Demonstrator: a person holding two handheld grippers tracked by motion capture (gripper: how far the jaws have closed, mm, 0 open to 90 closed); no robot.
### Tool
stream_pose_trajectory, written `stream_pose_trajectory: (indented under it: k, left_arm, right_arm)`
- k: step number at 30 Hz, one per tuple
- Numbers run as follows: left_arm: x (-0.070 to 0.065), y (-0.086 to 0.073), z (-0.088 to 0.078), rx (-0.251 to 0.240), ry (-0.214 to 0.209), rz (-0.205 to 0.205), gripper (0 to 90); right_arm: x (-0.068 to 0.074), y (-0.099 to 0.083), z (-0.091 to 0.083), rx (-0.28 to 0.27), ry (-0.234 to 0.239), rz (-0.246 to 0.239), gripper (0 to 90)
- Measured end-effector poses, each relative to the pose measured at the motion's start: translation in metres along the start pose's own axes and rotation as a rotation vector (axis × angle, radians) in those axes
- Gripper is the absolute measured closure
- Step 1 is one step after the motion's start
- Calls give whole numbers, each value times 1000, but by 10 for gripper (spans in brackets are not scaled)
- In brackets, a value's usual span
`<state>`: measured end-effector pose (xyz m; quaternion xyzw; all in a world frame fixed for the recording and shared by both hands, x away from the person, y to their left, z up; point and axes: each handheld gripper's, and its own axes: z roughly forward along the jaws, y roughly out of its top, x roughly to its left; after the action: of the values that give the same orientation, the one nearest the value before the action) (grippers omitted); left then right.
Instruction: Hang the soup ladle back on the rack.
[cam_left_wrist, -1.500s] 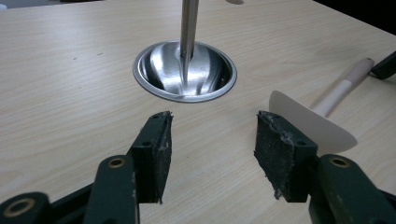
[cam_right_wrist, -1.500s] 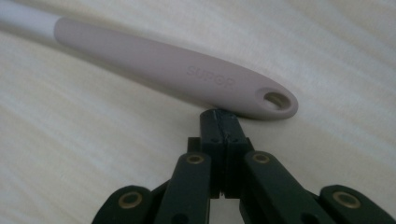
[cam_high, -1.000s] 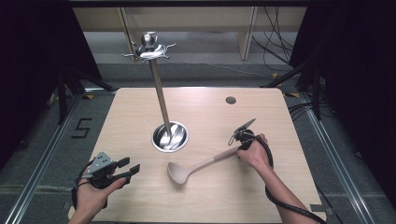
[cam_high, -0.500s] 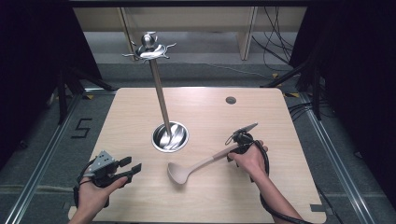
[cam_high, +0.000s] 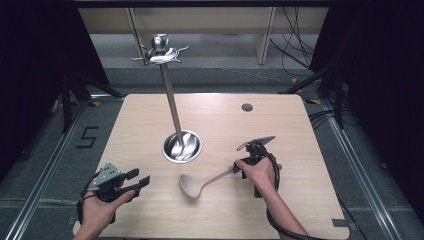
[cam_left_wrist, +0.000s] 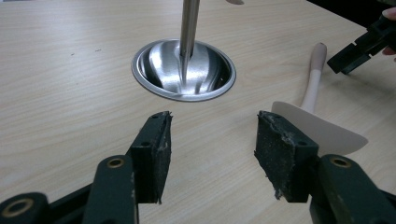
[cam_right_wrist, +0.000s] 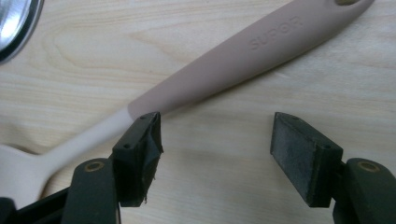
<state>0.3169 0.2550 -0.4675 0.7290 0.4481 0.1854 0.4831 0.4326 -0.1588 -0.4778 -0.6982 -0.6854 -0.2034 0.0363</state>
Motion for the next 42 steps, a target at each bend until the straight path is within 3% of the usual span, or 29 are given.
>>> stream_pose_trajectory:
  k: [1, 5, 6, 7, 11, 12, 13, 15, 16, 17, 18, 19, 20, 21, 22, 23, 27, 28, 32, 33, 34, 35, 37, 42]
  left_arm:
    - [0, 0, 0, 0, 0, 0, 449]
    - [0, 1, 4, 8, -9, 8, 449]
    - [-1, 1, 4, 14, 1, 5, 449]
    - [-1, 1, 4, 9, -1, 7, 449]
    - [-1, 1, 5, 9, 0, 4, 448]
    - [-1, 0, 4, 10, 0, 1, 448]
    - [-1, -1, 4, 9, 0, 0, 448]
    - [-2, -1, 2, 10, 0, -9, 448]
    - [-2, -1, 2, 8, 1, -10, 448]
    - [-2, -1, 1, 11, 0, -5, 448]
    - [-2, -1, 1, 9, -11, 2, 449]
    - [-2, -1, 1, 6, -14, -7, 448]
    - [-2, -1, 1, 11, -10, 13, 449]
    - [-2, -1, 1, 14, -10, 12, 449]
    - [-3, -1, 2, 15, -14, 11, 449]
    - [-3, -1, 2, 15, -14, 11, 449]
    - [-3, -1, 3, 26, -9, 16, 449]
    - [-3, -1, 3, 27, -9, 15, 450]
    - [-4, -1, 3, 17, -11, 12, 451]
    - [-4, -1, 3, 17, -11, 12, 451]
    - [-3, -2, 3, 15, -13, 10, 451]
    - [-3, -2, 3, 15, -13, 10, 451]
    - [-2, -2, 3, 22, -12, 15, 451]
    - [-3, -2, 3, 24, -12, 13, 453]
  right_arm:
    - [-1, 1, 1, -8, 1, -16, 342]
    - [6, 7, 5, -5, 3, 17, 317]
    - [2, 7, 7, -20, -6, -39, 307]
    - [6, 9, 6, -9, 4, 17, 304]
    - [10, 12, 8, 0, -4, 36, 302]
    - [10, 12, 10, -7, -8, 5, 302]
    - [13, 13, 10, 3, 1, 36, 302]
    - [17, 13, 11, -3, -2, 35, 299]
    - [18, 15, 11, 11, -26, 22, 298]
    - [25, 15, 11, 42, -28, 81, 297]
    - [19, 16, 14, 25, -51, -12, 287]
    - [20, 17, 14, 45, -73, -24, 280]
    - [22, 19, 16, 23, -77, -31, 277]
    - [32, 21, 16, 48, -100, 85, 275]
    - [32, 22, 17, 34, -98, 52, 270]
    - [36, 23, 17, 52, -110, 80, 266]
    - [46, 26, 21, 73, -155, 86, 259]
    - [46, 26, 23, 70, -175, 61, 256]
    - [52, 29, 26, 87, -220, 44, 257]
    - [52, 30, 26, 89, -225, 33, 258]
    - [55, 31, 26, 95, -219, 55, 264]
    - [53, 32, 27, 96, -232, 20, 272]
    - [53, 32, 26, 100, -238, 12, 287]
    - [51, 36, 23, 123, -252, -23, 414]
